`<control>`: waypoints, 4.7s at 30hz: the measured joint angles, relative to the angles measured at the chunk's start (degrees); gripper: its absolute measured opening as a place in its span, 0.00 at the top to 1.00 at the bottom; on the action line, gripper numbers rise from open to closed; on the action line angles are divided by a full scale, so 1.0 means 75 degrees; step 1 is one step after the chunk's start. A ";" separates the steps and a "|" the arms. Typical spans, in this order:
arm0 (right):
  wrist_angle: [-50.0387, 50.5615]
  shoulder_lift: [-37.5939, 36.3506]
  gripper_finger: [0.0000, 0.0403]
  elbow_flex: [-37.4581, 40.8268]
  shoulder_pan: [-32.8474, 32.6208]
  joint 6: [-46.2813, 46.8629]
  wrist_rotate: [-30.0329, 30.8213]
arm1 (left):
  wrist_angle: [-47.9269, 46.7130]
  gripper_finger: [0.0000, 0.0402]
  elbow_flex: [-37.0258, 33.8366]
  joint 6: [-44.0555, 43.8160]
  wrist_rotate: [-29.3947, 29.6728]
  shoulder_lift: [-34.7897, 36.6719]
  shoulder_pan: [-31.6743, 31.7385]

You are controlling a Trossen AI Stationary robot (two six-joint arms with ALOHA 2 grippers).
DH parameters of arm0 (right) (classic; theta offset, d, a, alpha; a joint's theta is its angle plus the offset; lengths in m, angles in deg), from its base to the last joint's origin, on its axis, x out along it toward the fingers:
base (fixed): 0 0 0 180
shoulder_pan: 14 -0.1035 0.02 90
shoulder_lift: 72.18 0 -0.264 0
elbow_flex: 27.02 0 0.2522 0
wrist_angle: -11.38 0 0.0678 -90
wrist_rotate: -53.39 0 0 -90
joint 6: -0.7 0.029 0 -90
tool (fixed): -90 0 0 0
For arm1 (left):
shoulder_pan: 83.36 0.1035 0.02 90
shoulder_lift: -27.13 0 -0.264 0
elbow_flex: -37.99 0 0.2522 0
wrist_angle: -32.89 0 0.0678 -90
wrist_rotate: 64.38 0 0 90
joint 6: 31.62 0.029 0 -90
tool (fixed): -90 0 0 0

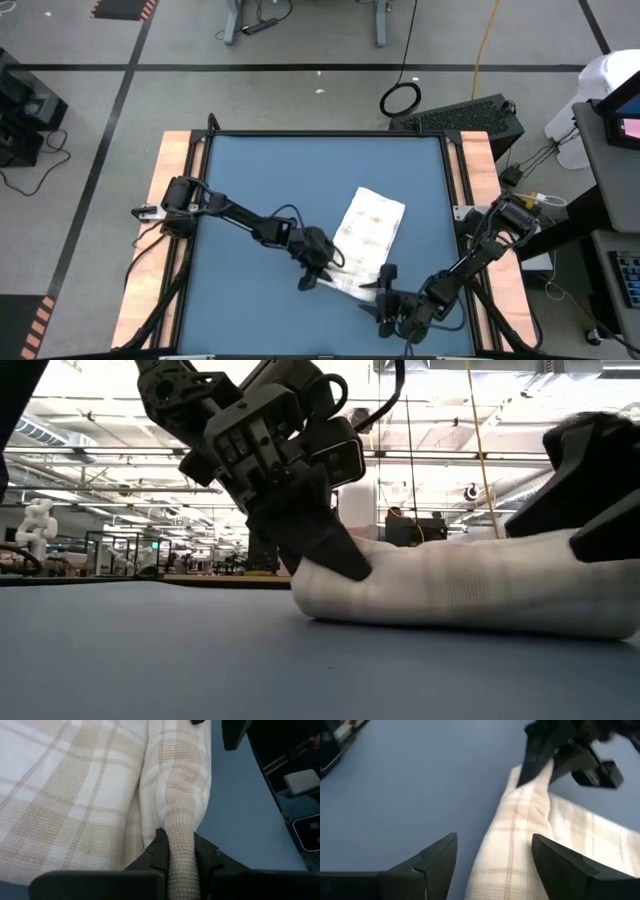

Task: Roll towel
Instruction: Roll the white towel

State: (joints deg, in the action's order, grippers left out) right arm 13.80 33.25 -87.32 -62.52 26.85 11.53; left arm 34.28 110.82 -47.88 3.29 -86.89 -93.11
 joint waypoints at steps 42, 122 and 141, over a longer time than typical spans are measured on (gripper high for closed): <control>0.0779 0.0847 0.47 -0.0004 0.0052 0.4626 0.0499 | 0.1086 0.35 -0.0029 0.4162 0.4377 0.0350 -0.1584; 0.4018 -0.2210 0.99 0.1475 0.4329 0.1443 -0.2335 | -0.0671 0.79 0.0938 0.0250 -0.0450 -0.0780 0.0402; 0.2787 -0.3082 0.99 0.1495 0.7077 -0.2747 -0.4138 | -0.0949 0.79 0.0944 -0.2164 0.0805 -0.0650 0.0880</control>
State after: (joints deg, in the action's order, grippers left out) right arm 34.71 10.14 -76.11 -9.45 6.25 -19.50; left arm 27.16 117.90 -64.11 9.33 -91.76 -86.51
